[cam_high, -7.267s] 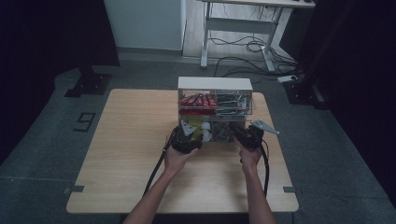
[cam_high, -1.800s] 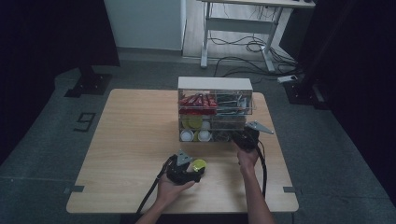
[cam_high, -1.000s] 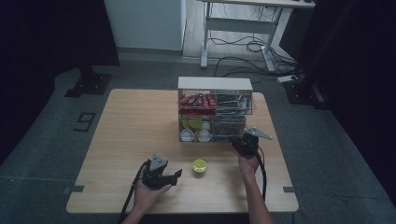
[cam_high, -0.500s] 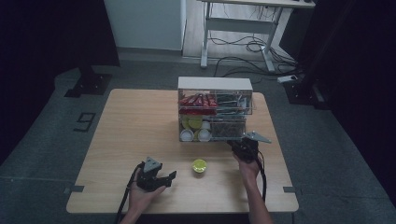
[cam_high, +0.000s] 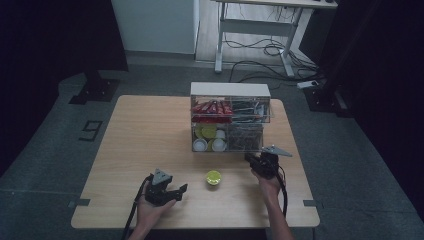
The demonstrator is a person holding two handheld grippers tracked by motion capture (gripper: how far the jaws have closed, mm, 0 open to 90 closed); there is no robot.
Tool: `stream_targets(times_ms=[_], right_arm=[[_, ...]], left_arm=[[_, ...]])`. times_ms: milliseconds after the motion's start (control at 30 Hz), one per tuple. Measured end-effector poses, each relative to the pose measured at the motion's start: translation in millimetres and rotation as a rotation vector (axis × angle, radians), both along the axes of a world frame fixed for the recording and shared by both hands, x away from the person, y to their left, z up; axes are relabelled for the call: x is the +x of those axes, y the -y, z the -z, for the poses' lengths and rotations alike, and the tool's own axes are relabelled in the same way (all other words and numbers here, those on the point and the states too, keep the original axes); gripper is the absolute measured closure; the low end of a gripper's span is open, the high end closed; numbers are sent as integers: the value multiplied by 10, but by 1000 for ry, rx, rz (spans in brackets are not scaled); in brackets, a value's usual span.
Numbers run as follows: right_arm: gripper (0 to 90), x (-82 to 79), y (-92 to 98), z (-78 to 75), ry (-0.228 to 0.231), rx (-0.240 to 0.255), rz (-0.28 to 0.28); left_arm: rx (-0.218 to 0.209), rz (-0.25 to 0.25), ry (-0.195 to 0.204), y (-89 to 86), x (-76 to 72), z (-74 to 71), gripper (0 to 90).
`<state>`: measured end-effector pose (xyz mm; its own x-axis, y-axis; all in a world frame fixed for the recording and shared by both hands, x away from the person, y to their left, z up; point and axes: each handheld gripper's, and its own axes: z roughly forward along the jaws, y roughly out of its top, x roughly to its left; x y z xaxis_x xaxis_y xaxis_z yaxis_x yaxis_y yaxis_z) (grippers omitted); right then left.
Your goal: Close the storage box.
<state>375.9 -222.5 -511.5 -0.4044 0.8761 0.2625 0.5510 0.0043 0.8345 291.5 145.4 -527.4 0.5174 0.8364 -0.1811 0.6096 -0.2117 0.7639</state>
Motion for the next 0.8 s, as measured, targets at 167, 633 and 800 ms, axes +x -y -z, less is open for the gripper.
stream_targets(times_ms=[167,633,800], right_arm=[[812,-32,-2,-4,5,1,-3],[611,-191,219,-16,68,66,-46],[590,-300,351,87,78,12,-58]], left_arm=[[7,-4,-2,-16,-1,12,303],[19,7,-26,-12,-1,51,301],[19,13,-23,-10,-19,41,299]])
